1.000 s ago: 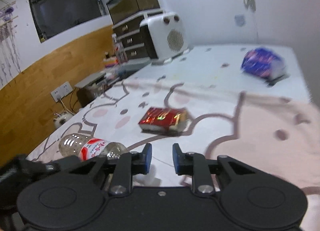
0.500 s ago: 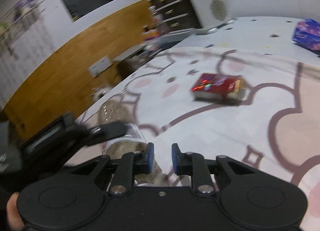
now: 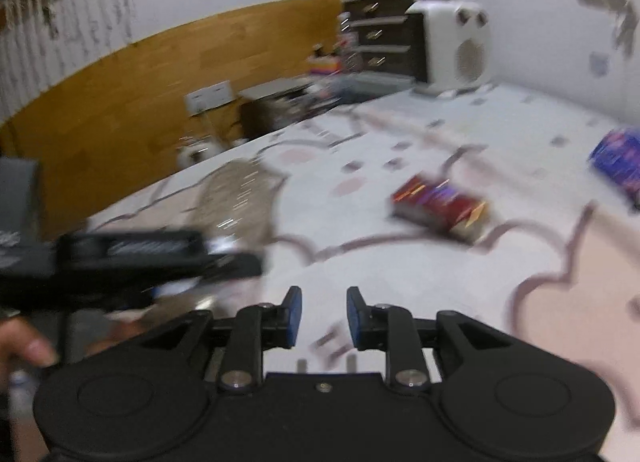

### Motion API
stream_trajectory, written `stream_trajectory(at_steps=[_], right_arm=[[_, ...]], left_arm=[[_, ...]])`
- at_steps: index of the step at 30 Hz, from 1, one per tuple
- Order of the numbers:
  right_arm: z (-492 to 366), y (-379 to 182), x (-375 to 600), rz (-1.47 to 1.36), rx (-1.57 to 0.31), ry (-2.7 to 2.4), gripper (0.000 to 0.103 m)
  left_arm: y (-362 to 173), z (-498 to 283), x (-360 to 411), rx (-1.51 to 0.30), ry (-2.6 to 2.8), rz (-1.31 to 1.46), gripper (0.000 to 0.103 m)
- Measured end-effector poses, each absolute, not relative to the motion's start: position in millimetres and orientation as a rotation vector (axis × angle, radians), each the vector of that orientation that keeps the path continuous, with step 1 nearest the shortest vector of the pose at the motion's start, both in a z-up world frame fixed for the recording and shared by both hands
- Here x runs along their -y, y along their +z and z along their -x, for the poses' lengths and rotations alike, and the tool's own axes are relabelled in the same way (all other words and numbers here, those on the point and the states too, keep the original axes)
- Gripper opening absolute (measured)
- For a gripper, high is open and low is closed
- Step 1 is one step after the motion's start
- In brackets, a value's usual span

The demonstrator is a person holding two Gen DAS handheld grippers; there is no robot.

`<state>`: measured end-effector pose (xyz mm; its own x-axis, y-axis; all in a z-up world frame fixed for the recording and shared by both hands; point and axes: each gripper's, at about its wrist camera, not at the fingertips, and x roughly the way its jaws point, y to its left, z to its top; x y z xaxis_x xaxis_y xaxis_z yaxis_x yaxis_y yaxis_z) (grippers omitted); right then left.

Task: Collect trash
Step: 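Grasp the clear plastic bottle with the left tool while the right tool approaches the red box, then close the right tool on the red snack box and lift it while the left tool holds the bottle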

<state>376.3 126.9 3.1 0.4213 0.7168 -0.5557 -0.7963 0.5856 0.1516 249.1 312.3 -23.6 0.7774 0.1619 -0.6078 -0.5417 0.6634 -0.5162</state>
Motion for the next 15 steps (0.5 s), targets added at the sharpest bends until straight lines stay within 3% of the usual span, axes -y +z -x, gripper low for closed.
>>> stream_trajectory(at_steps=[11,15], right_arm=[[-469,-9,-141,0.049,-0.58,0.73,0.034],[-493,-21,-148,0.011,-0.59,0.686,0.053]], left_arm=[[-23,-250,-307,-0.552,0.416,0.72,0.072],[-24,-251,-307,-0.55,0.416,0.716,0.072]])
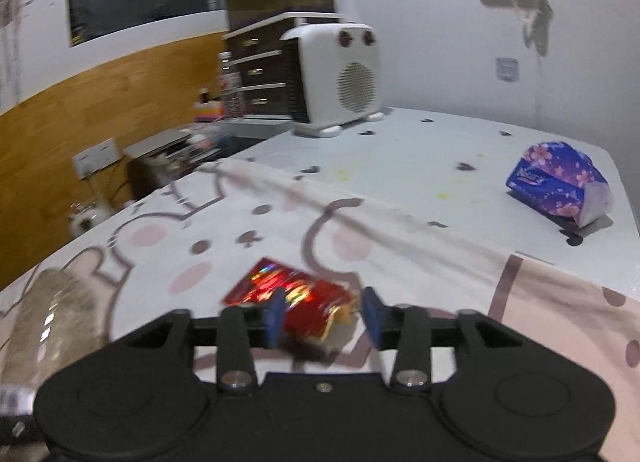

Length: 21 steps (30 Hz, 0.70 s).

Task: Collect trash
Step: 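Close the right tool on the red snack box and lift it while the left tool holds the bottle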

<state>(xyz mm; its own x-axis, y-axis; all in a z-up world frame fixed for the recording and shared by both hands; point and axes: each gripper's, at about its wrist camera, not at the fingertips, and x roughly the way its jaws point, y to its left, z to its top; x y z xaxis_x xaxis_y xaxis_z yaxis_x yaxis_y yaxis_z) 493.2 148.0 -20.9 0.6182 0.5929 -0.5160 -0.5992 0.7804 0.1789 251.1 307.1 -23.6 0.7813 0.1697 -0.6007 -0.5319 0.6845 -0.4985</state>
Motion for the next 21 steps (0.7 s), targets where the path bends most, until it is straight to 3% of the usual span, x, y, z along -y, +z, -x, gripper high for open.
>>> stream_trajectory(at_steps=[2,7,13,21], right_arm=[[-503,-27,-150,-0.021,-0.608,0.675,0.056],[-513,-38,-152,-0.217,-0.726,0.641,0.077],[-485,-14,-169,-0.173,-0.681,0.567,0.095],[-478,-19,-215,-0.031,-0.703,0.479,0.097]], left_arm=[[-24,-251,-308,-0.549,0.415,0.721,0.072],[-24,-251,-306,-0.548,0.419,0.713,0.072],[-19,-246,-303,-0.533,0.455,0.686,0.071],[-10,-234,-306,-0.477,0.482,0.69,0.071]])
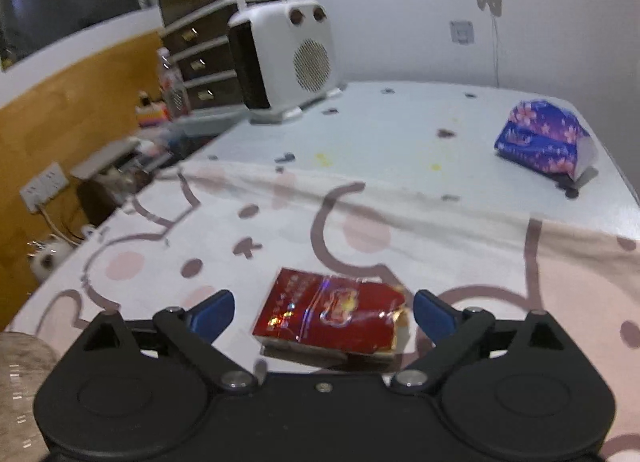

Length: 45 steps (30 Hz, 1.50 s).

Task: Collect trash
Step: 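Close the right tool on the red snack box and lift it while the left tool holds the bottle, then carry the bottle and red box with both tools over the bin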

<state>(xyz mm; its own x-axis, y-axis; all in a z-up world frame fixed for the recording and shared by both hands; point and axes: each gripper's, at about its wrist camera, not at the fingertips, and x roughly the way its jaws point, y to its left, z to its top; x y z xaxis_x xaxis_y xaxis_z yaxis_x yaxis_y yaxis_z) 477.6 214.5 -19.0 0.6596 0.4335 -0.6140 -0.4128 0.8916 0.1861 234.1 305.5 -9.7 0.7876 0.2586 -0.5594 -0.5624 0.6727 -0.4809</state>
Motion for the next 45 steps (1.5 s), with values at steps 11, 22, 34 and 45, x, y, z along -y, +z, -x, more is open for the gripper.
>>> stream_trajectory(at_steps=[11,22,34,45], right_arm=[[-481,-42,-224,0.02,-0.705,0.39,0.087],[-441,-9,-143,0.035,-0.629,0.475,0.087],[-355,27,-53,0.057,-0.557,0.533,0.087],[-287,47,16,0.059,-0.485,0.518,0.087]], left_arm=[[-4,-233,-302,-0.469,0.474,0.66,0.071],[-7,-240,-283,-0.519,0.422,0.602,0.071],[11,-233,-247,-0.53,0.279,0.5,0.071],[26,-214,-191,-0.57,0.183,0.409,0.071]])
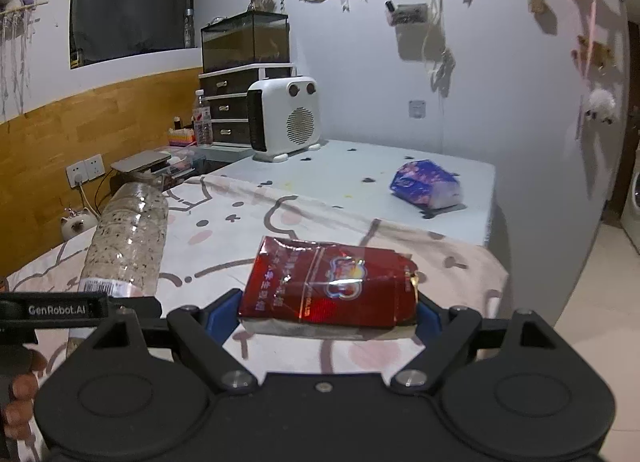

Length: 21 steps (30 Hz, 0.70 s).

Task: Collect trash
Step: 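Carry the bottle and red box with both tools over the bin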

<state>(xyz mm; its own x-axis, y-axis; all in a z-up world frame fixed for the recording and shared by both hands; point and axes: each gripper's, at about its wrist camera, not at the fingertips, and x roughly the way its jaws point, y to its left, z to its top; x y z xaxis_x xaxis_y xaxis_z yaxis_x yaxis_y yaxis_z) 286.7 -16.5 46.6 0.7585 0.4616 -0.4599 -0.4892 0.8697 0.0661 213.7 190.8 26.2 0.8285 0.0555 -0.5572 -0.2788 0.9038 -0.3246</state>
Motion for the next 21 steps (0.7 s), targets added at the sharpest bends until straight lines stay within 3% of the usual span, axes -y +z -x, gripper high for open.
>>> stream_trajectory(at_steps=[21], right_arm=[[-193,42,180,0.007,-0.456,0.334,0.087]], left_arm=[[26,-185,-26,-0.625,0.002,0.213,0.071]])
